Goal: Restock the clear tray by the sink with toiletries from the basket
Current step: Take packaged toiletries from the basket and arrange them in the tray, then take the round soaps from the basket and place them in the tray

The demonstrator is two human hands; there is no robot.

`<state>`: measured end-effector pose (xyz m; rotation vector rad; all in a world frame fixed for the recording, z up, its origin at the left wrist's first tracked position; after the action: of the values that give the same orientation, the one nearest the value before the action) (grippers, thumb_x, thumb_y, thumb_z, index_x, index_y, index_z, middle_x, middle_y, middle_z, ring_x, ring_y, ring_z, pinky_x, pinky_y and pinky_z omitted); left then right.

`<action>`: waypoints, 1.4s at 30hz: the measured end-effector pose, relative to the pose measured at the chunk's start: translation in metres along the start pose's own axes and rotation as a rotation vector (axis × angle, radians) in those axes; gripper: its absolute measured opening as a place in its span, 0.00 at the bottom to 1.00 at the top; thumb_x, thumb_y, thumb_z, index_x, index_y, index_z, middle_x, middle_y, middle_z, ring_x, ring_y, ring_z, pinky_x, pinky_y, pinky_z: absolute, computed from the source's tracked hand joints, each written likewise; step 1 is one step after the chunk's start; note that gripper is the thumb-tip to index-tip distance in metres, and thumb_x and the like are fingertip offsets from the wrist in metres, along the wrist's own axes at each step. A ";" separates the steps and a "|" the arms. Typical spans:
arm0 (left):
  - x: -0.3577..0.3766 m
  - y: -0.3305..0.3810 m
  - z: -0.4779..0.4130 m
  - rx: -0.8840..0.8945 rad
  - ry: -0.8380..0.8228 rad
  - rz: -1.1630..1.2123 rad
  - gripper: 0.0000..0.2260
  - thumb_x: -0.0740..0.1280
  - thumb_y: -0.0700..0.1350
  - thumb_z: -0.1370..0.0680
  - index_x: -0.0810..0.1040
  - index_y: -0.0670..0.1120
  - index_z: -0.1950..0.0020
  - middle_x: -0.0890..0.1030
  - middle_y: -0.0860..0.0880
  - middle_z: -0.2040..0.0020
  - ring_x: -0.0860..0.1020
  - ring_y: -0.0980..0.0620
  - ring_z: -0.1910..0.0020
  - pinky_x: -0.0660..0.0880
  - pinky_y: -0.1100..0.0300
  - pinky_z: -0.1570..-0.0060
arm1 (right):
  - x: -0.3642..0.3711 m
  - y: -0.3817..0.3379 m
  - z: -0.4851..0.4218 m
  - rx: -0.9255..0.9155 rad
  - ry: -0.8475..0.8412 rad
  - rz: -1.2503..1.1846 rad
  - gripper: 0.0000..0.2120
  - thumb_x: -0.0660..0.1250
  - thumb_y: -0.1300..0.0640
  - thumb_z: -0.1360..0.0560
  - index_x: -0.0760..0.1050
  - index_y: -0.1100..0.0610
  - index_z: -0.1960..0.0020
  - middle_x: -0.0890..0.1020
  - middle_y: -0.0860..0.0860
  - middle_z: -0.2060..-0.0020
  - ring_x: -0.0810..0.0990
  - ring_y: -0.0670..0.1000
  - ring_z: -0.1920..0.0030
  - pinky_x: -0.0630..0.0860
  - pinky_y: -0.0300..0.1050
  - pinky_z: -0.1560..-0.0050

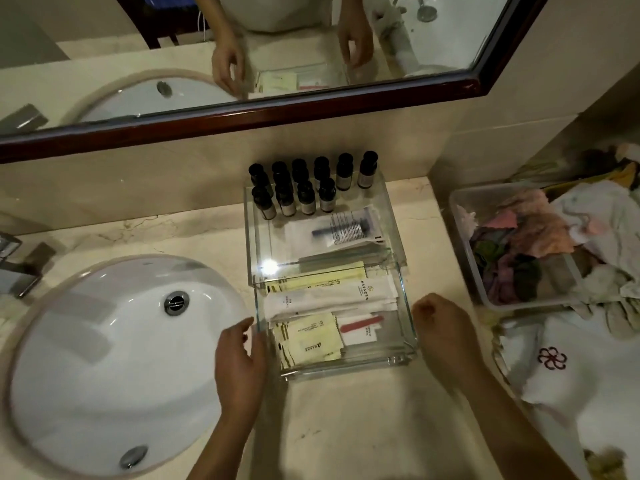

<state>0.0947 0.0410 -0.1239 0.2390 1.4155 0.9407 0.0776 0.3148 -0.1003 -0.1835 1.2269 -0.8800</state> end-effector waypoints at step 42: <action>-0.247 -0.219 0.521 -0.622 0.458 0.058 0.11 0.62 0.46 0.21 0.76 0.50 0.39 0.78 0.55 0.54 0.76 0.60 0.56 0.67 0.77 0.57 | 0.121 -0.181 0.459 -1.424 -1.080 0.344 0.15 0.61 0.54 0.21 0.72 0.53 0.35 0.75 0.47 0.52 0.74 0.46 0.56 0.69 0.34 0.61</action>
<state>0.6862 -0.0667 0.0162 -0.4273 1.4478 1.4970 0.3977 -0.0356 0.0812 -1.3352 0.5779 0.5450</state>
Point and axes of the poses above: each hand's wrist, its own z-axis away from the middle knuckle, its own x-axis out of the palm, y = z × x, the point moved 1 cm from there along -z, towards the middle knuckle
